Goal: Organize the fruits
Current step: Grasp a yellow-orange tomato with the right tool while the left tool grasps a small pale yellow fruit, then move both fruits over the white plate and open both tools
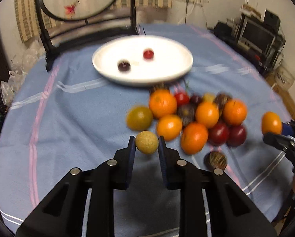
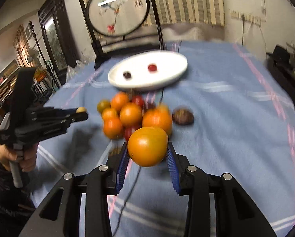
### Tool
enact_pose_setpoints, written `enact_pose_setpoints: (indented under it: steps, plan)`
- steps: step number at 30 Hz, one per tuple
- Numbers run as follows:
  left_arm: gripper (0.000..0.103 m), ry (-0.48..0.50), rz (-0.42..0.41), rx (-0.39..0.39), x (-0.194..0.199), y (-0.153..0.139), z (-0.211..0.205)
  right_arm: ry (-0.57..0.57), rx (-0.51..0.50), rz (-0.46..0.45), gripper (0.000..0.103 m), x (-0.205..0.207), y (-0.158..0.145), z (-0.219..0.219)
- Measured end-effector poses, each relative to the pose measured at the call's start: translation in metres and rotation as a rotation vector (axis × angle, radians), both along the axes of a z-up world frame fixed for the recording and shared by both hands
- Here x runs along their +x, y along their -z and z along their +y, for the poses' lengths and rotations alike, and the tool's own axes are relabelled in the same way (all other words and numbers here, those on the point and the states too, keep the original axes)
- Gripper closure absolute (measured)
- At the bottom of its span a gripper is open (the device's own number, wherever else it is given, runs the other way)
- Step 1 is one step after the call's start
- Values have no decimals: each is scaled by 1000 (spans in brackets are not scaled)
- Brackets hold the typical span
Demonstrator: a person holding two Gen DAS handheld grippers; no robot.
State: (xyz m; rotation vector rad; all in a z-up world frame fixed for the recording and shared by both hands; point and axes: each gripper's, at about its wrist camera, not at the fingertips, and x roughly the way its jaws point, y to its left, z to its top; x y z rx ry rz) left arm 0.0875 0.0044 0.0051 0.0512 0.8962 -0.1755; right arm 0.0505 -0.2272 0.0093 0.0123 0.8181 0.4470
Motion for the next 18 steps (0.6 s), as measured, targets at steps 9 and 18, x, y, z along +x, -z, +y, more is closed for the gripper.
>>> enact_pose_setpoints:
  steps: [9, 18]
  plan:
    - [81, -71, -49, -24, 80, -33, 8, -51, 0, -83, 65, 102, -42, 53]
    - [81, -117, 86, 14, 159, 18, 0, -66, -145, 72, 64, 185, 11, 99]
